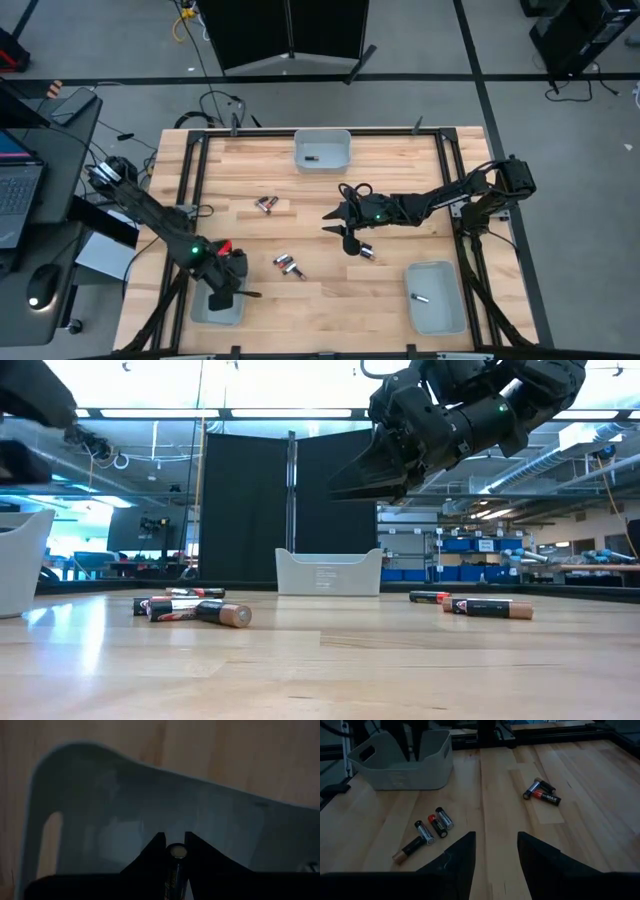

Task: Sort batteries
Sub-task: Put the red battery into the bottom left gray bin, then put the silver battery into the bottom right gray bin

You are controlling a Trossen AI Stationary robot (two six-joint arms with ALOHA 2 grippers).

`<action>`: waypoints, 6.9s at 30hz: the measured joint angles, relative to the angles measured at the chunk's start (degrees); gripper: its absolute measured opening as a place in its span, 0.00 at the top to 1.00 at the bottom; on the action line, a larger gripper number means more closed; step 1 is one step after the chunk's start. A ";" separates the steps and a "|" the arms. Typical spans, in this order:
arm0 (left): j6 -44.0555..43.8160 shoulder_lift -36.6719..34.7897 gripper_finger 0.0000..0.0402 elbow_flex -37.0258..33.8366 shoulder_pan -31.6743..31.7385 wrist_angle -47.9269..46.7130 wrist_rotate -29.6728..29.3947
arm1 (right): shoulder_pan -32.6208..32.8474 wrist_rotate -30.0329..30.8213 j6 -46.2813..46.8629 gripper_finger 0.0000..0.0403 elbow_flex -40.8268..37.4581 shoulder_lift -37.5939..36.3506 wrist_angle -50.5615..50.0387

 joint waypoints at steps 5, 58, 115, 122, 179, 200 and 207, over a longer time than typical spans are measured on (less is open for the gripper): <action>-0.13 0.48 0.87 1.15 -2.63 0.56 -0.50 | 0.00 0.00 0.00 0.61 0.00 0.00 -0.02; -3.49 -0.63 0.98 3.40 -3.69 3.45 -18.32 | 1.60 0.05 0.11 0.61 0.02 -12.84 -14.19; 19.52 15.12 0.56 3.38 25.95 18.21 -4.59 | 7.69 4.74 3.87 0.61 0.02 -17.64 -23.28; 17.19 16.46 0.56 3.38 26.02 19.09 -4.15 | 7.69 4.76 3.87 0.61 0.02 -17.62 -23.30; 37.03 10.38 0.89 -4.07 33.93 69.80 0.57 | 11.06 6.35 11.47 0.61 0.04 -12.55 -6.26; 41.23 10.36 0.89 -0.62 38.36 73.89 9.55 | 10.58 11.88 14.45 0.61 3.03 -12.52 -8.00; 41.88 10.38 0.89 -0.36 38.41 74.71 9.55 | 10.58 12.11 13.92 0.66 3.04 -12.52 -7.56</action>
